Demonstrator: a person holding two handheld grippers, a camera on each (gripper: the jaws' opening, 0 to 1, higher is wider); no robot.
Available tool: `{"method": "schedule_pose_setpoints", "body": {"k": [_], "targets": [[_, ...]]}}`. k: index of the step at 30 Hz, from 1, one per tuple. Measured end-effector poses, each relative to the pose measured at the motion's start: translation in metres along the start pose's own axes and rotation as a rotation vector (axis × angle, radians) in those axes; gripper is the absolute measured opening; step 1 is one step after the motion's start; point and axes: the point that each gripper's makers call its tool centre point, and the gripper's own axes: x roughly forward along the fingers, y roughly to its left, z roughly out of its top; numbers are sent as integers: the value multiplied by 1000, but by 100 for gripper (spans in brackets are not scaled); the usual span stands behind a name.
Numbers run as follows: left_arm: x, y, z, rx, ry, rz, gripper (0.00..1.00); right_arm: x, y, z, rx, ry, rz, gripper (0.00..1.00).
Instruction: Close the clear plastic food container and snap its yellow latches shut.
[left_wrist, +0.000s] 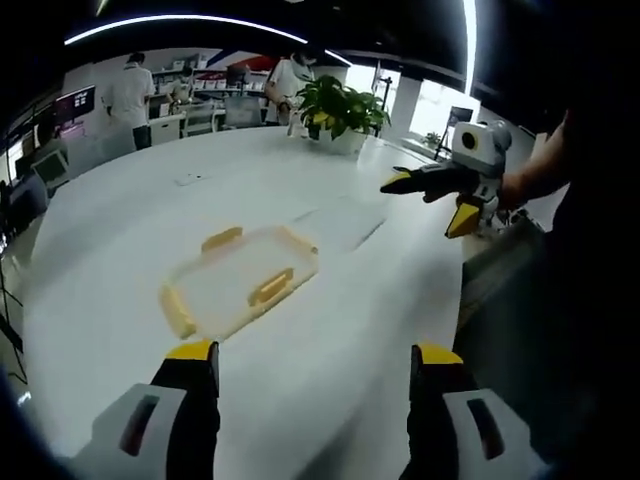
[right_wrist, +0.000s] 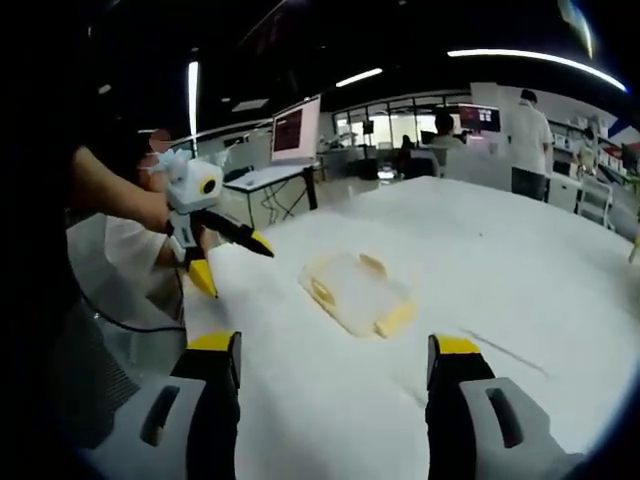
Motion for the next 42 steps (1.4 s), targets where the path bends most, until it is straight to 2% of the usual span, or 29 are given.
{"method": "schedule_pose_setpoints", "body": {"k": [7,11,15,20,29,38,42], "targets": [[3,9,-1,14,24,-4,73,10,-3,-1,-27,20,18,73],[5,13,-5,48,58,-11,69,15,0,-2,-63,35,41,72],[7,17,-4,44,67,-13,70,21,1,-3,-73,49,60,71],[10,24,-5,71,98,-14,70,25,-4,-5,-64,64,60,66],[14,39,-5,110,135,-12,70,36,-12,0,-63,71,60,67],[15,55,-10,120,170,2,70,43,-12,0,-110,97,86,64],[16,59,-12,162,201,-4,68,47,-15,3,-119,94,81,62]]}}
